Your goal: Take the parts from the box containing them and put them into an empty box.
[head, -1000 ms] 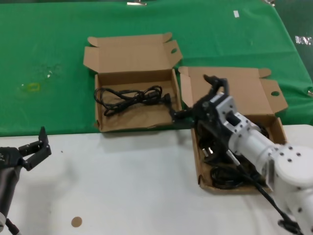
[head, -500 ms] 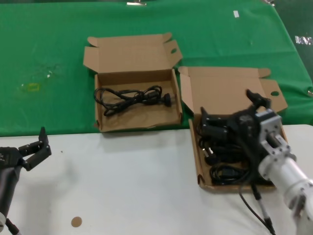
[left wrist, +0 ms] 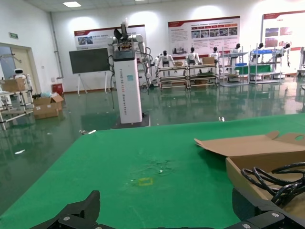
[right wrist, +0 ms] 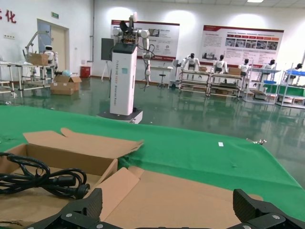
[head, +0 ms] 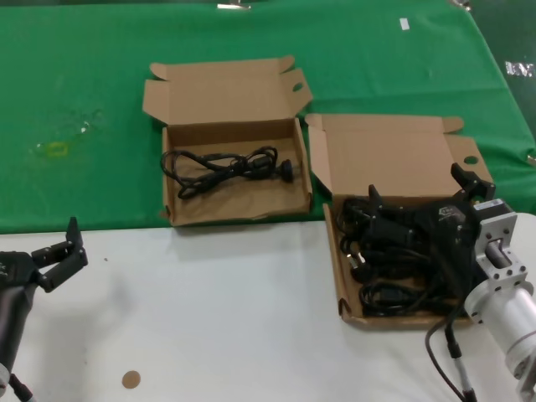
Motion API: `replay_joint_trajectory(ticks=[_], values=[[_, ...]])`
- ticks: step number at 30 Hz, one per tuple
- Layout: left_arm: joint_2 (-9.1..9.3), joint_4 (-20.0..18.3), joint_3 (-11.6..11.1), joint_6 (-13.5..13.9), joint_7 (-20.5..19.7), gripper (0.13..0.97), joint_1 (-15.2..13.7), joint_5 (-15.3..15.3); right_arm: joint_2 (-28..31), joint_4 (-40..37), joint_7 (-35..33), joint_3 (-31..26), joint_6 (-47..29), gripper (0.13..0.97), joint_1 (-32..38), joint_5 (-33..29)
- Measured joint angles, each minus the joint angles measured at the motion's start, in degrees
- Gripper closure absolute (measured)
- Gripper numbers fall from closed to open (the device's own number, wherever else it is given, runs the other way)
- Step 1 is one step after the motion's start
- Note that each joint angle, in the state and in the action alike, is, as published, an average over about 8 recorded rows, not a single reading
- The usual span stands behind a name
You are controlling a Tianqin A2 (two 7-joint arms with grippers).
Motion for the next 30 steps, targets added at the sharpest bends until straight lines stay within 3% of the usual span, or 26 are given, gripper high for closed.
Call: replay_joint_trajectory(ticks=[30], values=[[0.0,0.0,0.0,0.0,0.0,0.132,0.0,0.0,0.0,0.01,0.0,0.0,0.0,0.129,-0.01,0.0]])
